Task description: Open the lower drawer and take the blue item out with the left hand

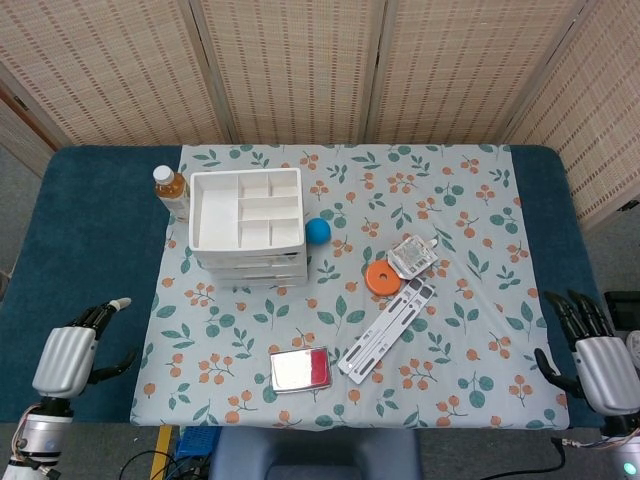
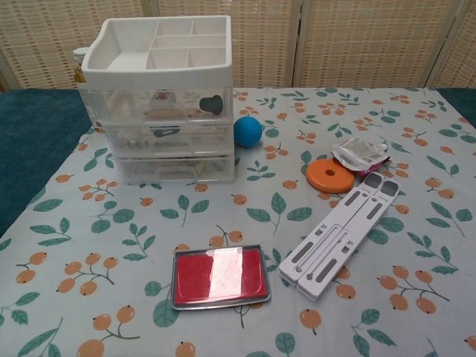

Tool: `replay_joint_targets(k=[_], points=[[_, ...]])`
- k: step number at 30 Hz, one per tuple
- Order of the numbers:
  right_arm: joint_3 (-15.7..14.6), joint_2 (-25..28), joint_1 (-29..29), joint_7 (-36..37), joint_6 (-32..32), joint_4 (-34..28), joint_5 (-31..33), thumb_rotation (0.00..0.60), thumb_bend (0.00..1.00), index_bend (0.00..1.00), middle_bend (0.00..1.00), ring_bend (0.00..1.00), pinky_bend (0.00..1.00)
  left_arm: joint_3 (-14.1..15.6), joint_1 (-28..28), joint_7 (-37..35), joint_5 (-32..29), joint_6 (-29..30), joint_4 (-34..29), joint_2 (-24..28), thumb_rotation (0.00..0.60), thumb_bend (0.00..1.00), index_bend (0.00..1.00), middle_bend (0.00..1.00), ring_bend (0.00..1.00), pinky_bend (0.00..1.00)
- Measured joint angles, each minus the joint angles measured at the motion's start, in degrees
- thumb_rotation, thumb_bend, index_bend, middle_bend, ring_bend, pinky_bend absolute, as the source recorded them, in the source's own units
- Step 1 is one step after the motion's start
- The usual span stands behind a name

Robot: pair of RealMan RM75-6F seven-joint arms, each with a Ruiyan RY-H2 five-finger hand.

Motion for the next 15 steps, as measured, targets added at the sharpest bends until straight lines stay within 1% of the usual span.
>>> replay_joint_targets(k=[2, 4, 6, 9, 11, 15], points=[[0.08, 0.07, 0.06, -0.19, -0.18, -0.14, 0.17, 0.6, 0.43, 0.0, 0.11, 0.0, 0.02, -0.15, -1.03, -2.39, 0.87, -1.02, -0.09, -0.38, 0.6, 0.26, 0.28, 0.44, 0.45, 0.66], [0.11, 0.2, 0.14, -0.39, -0.42, -0.24, 0.3, 0.6, 0.43, 0.0, 0.11, 0.0, 0.02, -0.3, -2.25, -5.04, 1.69, -2.35, -0.2, -0.85, 0.6, 0.26, 0.31, 0.52, 0.53, 0.78], [0.17, 0.27, 0.17, -0.4, -0.51, -0.31, 0.44, 0.6, 0.43, 0.0, 0.11, 0.0, 0.02, -0.4, -3.45, -7.55, 2.44, -3.67, -0.29, -1.36, 0.6, 0.26, 0.34, 0.58, 0.59, 0.87], [0.24, 0.29, 0.09, -0.34, -0.36, -0.32, 0.53, 0.6, 0.43, 0.0, 0.11, 0.0, 0.02, -0.51, -5.72, -11.95, 3.61, -6.31, -0.41, -2.42, 0.6, 0.26, 0.35, 0.67, 0.68, 0.97], [0.26, 0.28, 0.05, -0.29, -0.26, -0.31, 0.54, 0.6, 0.43, 0.0, 0.11, 0.0, 0.02, -0.56, -7.51, -14.91, 4.2, -8.53, -0.44, -3.4, 0.6, 0.26, 0.35, 0.73, 0.74, 1.0], [0.32, 0.44, -0.04, -0.1, -0.06, -0.42, 0.51, 0.6, 0.43, 0.0, 0.11, 0.0, 0.02, -0.53, -10.88, -19.8, 5.05, -12.62, -0.09, -5.93, 0.6, 0.26, 0.32, 0.85, 0.89, 1.0]])
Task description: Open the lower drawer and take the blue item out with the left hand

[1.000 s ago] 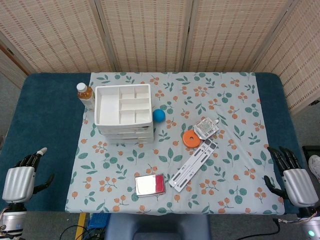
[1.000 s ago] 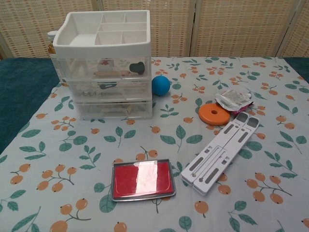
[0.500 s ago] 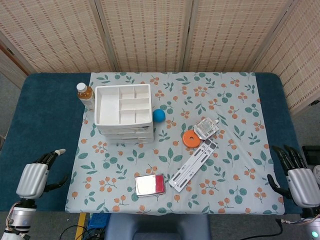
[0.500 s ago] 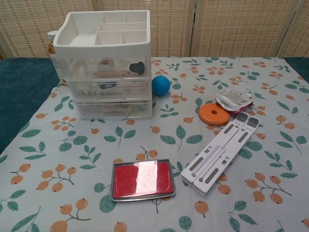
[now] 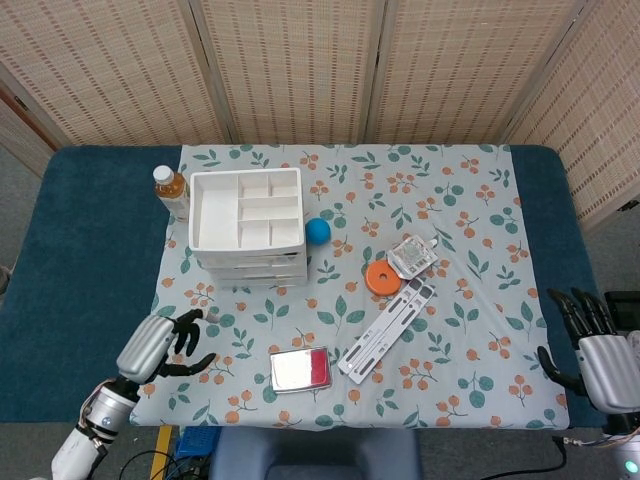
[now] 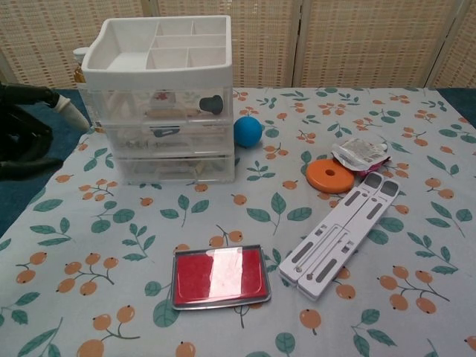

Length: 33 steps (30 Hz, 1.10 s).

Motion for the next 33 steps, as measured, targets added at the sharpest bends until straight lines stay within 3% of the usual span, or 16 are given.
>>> replay_joint_targets(k=[5, 11, 22, 33], points=[[0.09, 0.18, 0.04, -0.09, -0.19, -0.11, 0.24, 0.6, 0.43, 0.0, 0.11, 0.0, 0.02, 0.34, -2.97, -5.33, 0.5, -3.46, 1.44, -3.7, 0.6, 0.26, 0.23, 0.94, 0.99, 1.0], [0.17, 0.37, 0.24, -0.39, -0.83, -0.28, 0.69, 0.6, 0.43, 0.0, 0.11, 0.0, 0.02, -0.14, -6.06, -9.21, -2.48, -7.55, 4.25, -10.87, 0.6, 0.26, 0.13, 0.96, 1.0, 1.0], [0.47, 0.7, 0.66, -0.98, -1.46, -0.84, 0.97, 0.6, 0.43, 0.0, 0.11, 0.0, 0.02, -3.48, -7.61, -15.45, -10.77, -8.01, 9.14, -23.23, 0.6, 0.3, 0.09, 0.98, 1.0, 1.0], [0.65, 0.84, 0.85, -1.56, -1.88, -1.34, 1.41, 0.6, 0.43, 0.0, 0.11, 0.0, 0.02, -8.13, -7.54, -19.48, -18.12, -6.52, 13.96, -32.17, 0.6, 0.3, 0.07, 0.98, 1.0, 1.0]])
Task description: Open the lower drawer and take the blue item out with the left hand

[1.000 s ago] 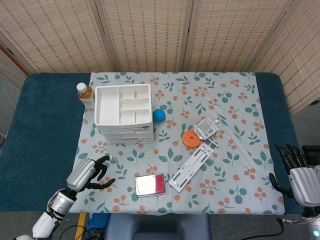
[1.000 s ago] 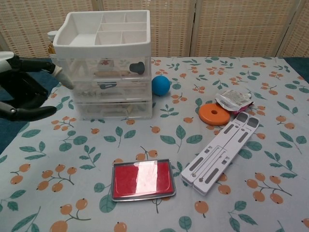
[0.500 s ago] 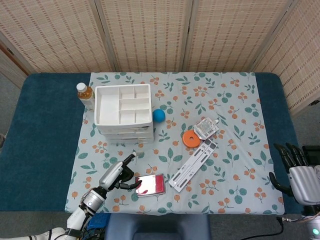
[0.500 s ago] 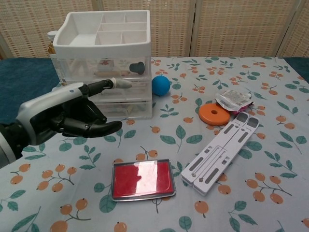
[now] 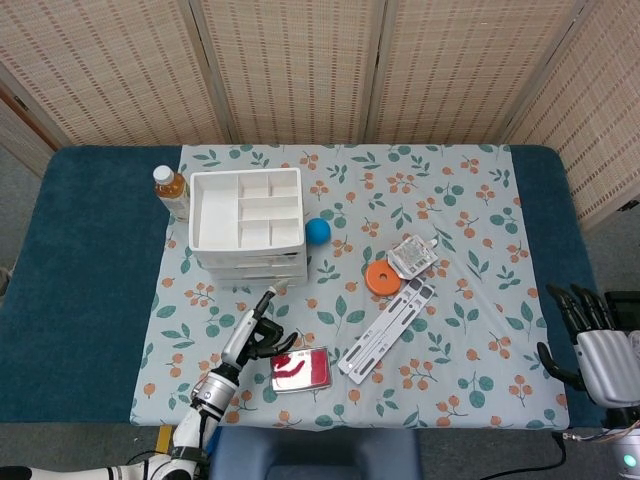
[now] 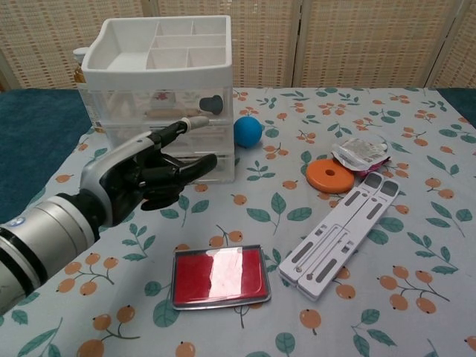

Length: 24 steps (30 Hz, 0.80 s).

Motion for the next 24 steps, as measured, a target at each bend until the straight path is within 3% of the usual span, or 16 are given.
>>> replay_joint_targets(k=[7, 24], points=[[0.05, 0.22, -0.12, -0.59, 0.11, -0.62, 0.19, 0.6, 0.43, 0.0, 0.11, 0.0, 0.02, -2.28, 0.51, -1.57, -3.22, 0.64, 3.34, -3.01, 0.6, 0.3, 0.07, 0.98, 1.0, 1.0], [-0.01, 0.18, -0.24, -1.16, -0.06, -1.06, 0.43, 0.6, 0.43, 0.0, 0.11, 0.0, 0.02, -5.94, 1.77, -8.12, -4.87, 1.25, 4.82, -5.78, 0.6, 0.3, 0.07, 0.98, 1.0, 1.0]])
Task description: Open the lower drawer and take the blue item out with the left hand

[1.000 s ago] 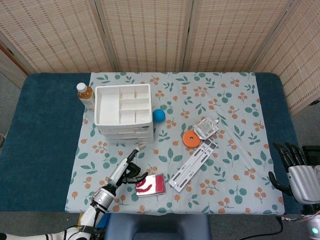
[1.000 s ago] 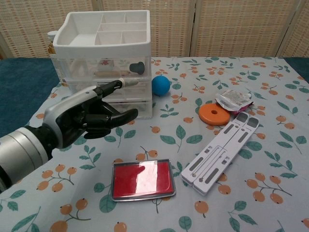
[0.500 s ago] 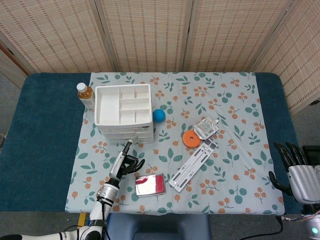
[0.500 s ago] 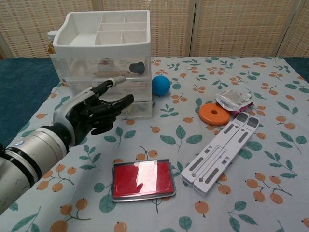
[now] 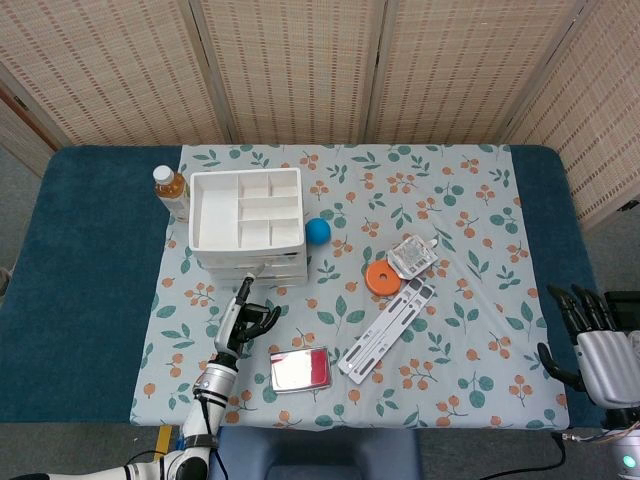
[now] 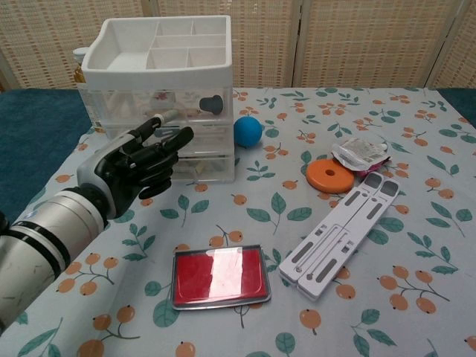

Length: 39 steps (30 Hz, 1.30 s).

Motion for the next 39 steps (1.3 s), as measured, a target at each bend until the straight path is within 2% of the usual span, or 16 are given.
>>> replay_joint_targets(k=[13, 20, 39], points=[[-0.09, 0.16, -0.42, -0.49, 0.29, -0.39, 0.26, 0.6, 0.43, 0.0, 0.11, 0.0, 0.02, -3.27, -0.45, -5.03, -2.34, -2.36, 0.99, -1.82, 0.6, 0.3, 0.08, 0.98, 1.0, 1.0], [-0.09, 0.19, -0.45, -0.71, 0.14, -0.54, 0.43, 0.6, 0.43, 0.0, 0.11, 0.0, 0.02, -4.44, -0.61, -7.22, -2.14, -2.39, 1.79, -2.71, 0.6, 0.3, 0.11, 0.98, 1.0, 1.0], [-0.14, 0.15, -0.83, -0.41, 0.28, -0.28, 0.66, 0.6, 0.43, 0.0, 0.11, 0.0, 0.02, -6.59, -0.96, -7.57, -4.33, -3.64, 2.02, -3.21, 0.6, 0.3, 0.13, 0.98, 1.0, 1.0]])
